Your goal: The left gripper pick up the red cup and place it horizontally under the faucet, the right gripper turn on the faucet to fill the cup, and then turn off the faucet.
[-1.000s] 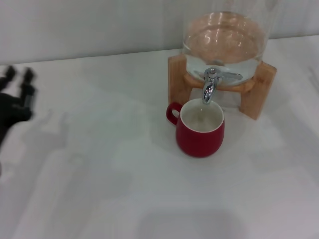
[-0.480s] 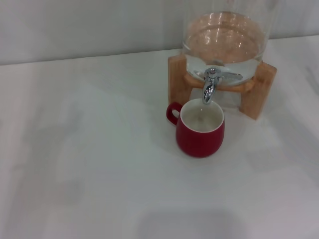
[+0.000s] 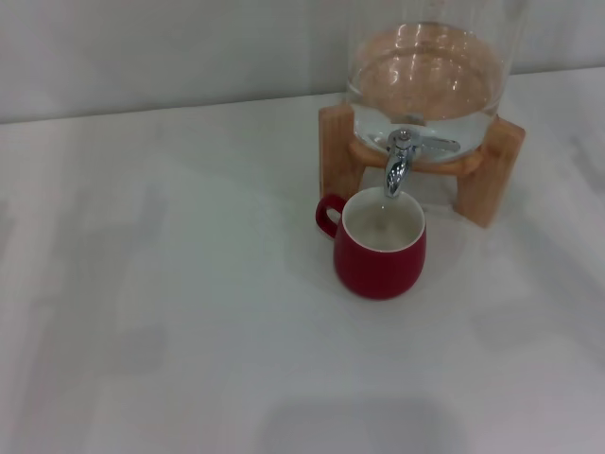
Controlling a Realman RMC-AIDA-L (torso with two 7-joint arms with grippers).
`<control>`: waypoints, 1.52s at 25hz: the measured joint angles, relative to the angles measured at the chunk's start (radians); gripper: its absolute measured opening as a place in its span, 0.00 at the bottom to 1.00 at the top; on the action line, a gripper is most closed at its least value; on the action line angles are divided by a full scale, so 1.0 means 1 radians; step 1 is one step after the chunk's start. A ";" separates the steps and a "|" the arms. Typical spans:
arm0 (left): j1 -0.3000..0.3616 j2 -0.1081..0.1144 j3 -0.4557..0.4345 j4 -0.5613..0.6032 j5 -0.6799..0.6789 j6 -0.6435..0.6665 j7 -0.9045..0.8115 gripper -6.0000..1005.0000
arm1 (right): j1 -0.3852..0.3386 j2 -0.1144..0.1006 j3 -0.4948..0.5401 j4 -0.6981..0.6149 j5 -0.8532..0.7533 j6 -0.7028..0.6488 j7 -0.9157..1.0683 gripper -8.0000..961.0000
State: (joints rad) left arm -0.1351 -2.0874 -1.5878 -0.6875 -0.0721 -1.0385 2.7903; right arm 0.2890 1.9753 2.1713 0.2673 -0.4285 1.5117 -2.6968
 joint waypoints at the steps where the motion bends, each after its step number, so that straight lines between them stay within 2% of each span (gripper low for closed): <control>1: -0.004 0.001 0.000 0.003 0.000 0.000 0.000 0.87 | -0.008 -0.001 -0.009 0.000 -0.003 0.021 0.014 0.70; 6: -0.020 0.003 0.000 0.006 0.000 0.000 0.000 0.88 | -0.053 -0.006 -0.072 0.006 -0.073 0.130 0.046 0.70; 11: -0.030 0.004 -0.006 0.006 0.000 0.006 0.000 0.88 | -0.067 -0.011 -0.080 0.010 -0.201 0.189 0.081 0.70; 17: -0.053 0.006 -0.007 0.004 0.011 0.038 0.007 0.88 | -0.056 -0.013 -0.081 0.029 -0.373 0.194 0.098 0.70; 29: -0.070 0.006 -0.008 0.007 0.012 0.051 0.008 0.88 | -0.022 -0.015 -0.088 0.045 -0.495 0.188 0.124 0.70; 38: -0.074 0.006 -0.007 0.007 0.022 0.051 0.008 0.88 | 0.024 -0.010 -0.128 0.045 -0.518 0.116 0.124 0.70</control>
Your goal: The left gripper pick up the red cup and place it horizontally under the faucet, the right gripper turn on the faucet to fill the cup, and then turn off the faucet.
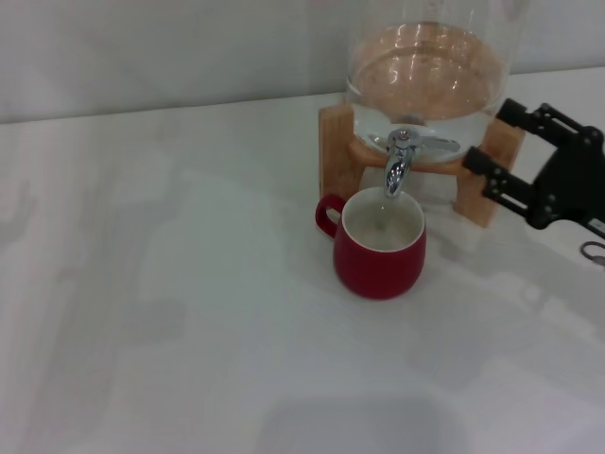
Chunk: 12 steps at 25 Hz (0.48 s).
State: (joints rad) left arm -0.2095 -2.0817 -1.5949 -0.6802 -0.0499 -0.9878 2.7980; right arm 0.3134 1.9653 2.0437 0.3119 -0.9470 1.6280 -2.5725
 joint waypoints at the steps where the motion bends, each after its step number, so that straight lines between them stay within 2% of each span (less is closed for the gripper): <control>1: 0.000 0.000 0.000 0.000 0.000 0.000 0.000 0.88 | 0.008 0.003 -0.005 0.000 -0.007 -0.009 -0.001 0.70; 12: -0.004 0.000 0.007 -0.001 0.001 0.000 0.000 0.88 | 0.046 0.011 -0.032 -0.001 -0.033 -0.070 -0.009 0.70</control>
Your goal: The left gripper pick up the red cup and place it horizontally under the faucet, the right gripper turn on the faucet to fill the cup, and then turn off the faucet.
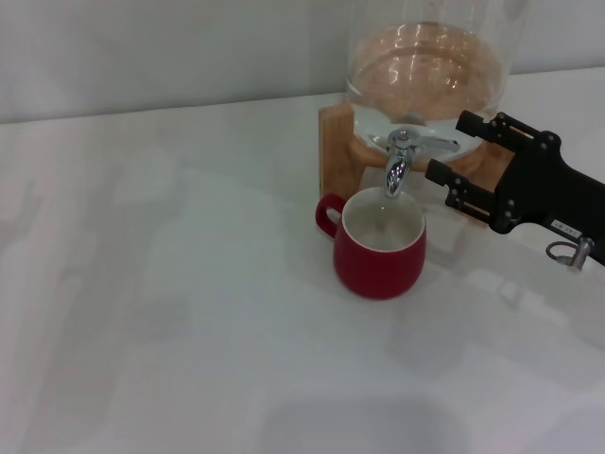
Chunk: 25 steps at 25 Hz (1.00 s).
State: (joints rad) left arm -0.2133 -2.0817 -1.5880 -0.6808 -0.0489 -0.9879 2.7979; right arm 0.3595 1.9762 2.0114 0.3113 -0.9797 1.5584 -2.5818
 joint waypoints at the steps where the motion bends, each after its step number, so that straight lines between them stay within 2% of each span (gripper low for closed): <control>1: 0.000 0.000 0.000 0.000 0.000 0.000 0.000 0.88 | 0.002 0.000 0.000 0.000 0.000 -0.004 0.000 0.70; 17: -0.006 0.000 -0.002 0.000 0.000 -0.001 -0.004 0.88 | 0.016 0.001 -0.002 0.000 -0.024 -0.037 -0.001 0.70; 25: -0.008 0.000 -0.005 0.000 0.000 -0.001 -0.006 0.88 | 0.011 -0.008 -0.005 0.000 -0.025 -0.030 -0.001 0.70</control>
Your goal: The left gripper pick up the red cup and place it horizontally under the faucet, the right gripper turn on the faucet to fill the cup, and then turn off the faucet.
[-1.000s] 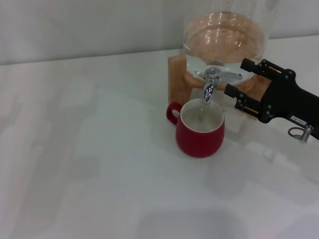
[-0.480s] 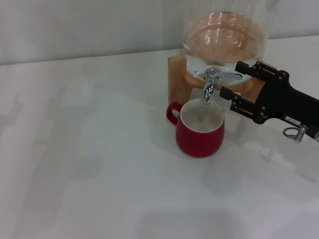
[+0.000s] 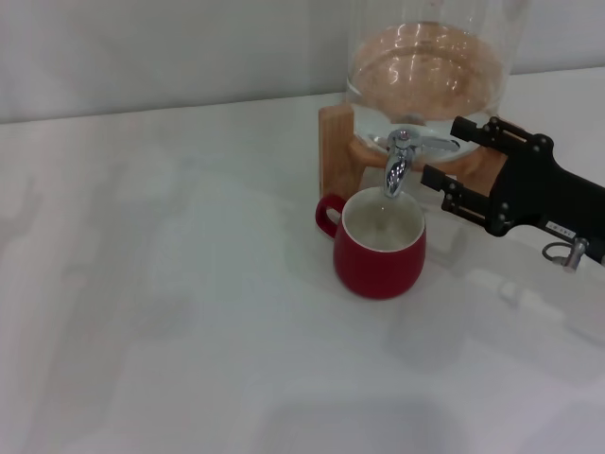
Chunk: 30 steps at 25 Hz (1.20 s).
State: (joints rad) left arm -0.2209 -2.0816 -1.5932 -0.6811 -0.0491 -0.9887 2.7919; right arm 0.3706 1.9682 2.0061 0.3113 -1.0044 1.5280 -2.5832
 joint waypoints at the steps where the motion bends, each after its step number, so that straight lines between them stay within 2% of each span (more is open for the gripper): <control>1: 0.000 0.000 0.000 0.000 0.000 0.000 0.000 0.88 | 0.000 0.000 0.000 0.000 0.000 0.000 0.000 0.70; 30: 0.002 -0.001 0.001 -0.011 0.000 -0.003 -0.002 0.88 | -0.003 -0.014 -0.046 0.002 -0.053 0.023 0.004 0.70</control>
State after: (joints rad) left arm -0.2192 -2.0826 -1.5922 -0.6918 -0.0491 -0.9915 2.7903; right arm 0.3678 1.9538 1.9600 0.3130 -1.0577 1.5509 -2.5793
